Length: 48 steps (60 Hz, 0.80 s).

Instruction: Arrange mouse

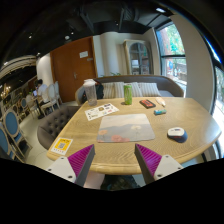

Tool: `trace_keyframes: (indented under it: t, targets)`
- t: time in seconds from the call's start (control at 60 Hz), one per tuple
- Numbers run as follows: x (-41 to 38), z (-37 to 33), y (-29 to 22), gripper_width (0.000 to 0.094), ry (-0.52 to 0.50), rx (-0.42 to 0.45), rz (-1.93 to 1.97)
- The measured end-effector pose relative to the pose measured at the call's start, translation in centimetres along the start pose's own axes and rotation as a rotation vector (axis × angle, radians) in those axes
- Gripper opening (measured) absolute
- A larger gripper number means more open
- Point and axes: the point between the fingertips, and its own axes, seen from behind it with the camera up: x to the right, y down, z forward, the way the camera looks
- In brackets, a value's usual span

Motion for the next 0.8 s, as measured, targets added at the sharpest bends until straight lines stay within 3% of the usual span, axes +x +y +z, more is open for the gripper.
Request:
trace_keyframes:
  t: [0.267,0.617,0.8]
  targets:
    - [10.0,1.5,1.4,0.0824,0.125,0.020,0.010]
    - [28.9,6.2,3.3,0.0817,0.438,0.012,-0.032]
    - [31.2,8.1,2.8,0.0821,0.401,0.009,-0.010]
